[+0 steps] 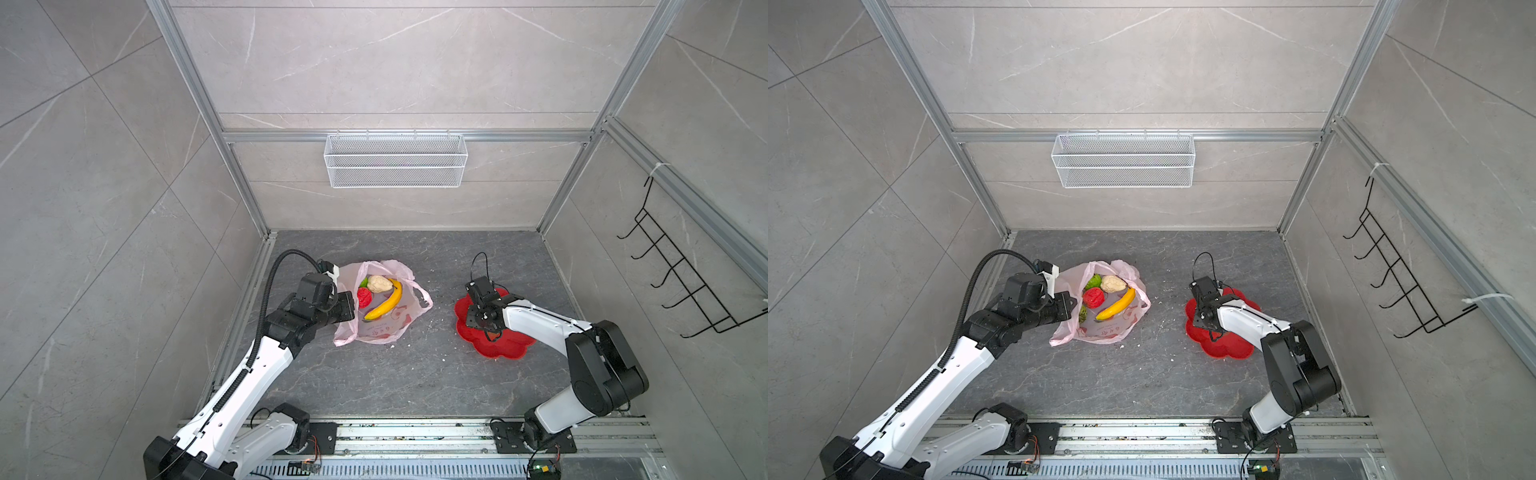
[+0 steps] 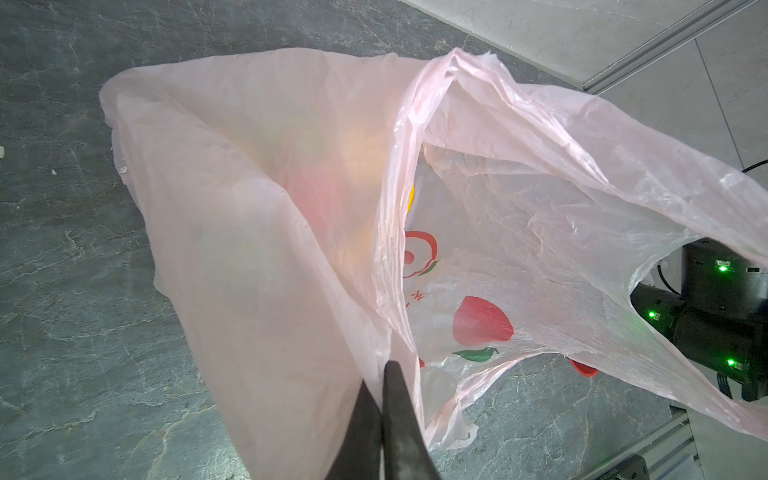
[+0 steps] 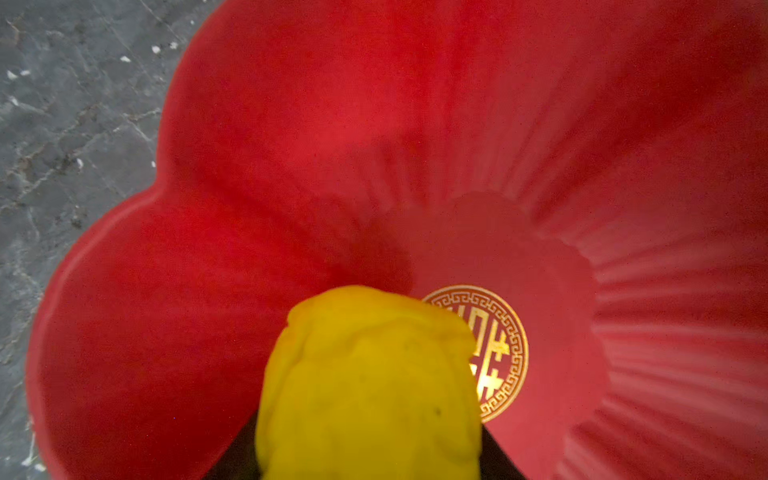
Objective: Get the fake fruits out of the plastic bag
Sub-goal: 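Lower the yellow pear into the red bowl with the right gripper, then open the right gripper and raise it away from the red bowl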
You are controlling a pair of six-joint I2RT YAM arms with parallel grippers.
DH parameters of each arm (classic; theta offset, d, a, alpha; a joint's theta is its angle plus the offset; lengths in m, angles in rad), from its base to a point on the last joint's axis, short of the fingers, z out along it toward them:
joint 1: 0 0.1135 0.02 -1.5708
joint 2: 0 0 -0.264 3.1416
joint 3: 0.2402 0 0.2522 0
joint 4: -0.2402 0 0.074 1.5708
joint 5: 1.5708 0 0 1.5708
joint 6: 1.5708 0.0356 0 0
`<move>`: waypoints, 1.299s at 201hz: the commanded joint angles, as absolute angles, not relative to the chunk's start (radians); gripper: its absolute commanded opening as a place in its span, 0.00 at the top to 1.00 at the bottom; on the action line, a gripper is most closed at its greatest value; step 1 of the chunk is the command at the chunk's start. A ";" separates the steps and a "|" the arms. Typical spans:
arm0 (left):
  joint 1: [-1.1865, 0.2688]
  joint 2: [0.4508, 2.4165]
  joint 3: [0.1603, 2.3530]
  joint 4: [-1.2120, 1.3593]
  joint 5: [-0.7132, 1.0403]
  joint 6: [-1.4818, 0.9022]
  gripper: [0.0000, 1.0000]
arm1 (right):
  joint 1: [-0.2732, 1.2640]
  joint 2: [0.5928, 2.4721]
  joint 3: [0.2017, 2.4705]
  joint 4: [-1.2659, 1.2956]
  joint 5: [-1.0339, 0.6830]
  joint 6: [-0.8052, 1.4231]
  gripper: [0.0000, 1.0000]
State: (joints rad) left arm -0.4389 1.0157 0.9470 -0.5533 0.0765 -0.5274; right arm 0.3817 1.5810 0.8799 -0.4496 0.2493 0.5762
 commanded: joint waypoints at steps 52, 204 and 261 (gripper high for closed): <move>-0.443 1.004 0.990 -0.566 0.063 -0.525 1.00 | 0.372 1.599 0.871 -0.447 0.262 0.591 0.35; -0.443 0.977 0.971 -0.568 0.072 -0.501 1.00 | 0.373 1.367 1.000 -0.688 0.285 0.552 0.17; -0.443 0.963 0.964 -0.607 0.093 -0.459 1.00 | 0.425 1.165 1.170 -0.855 0.300 0.507 0.25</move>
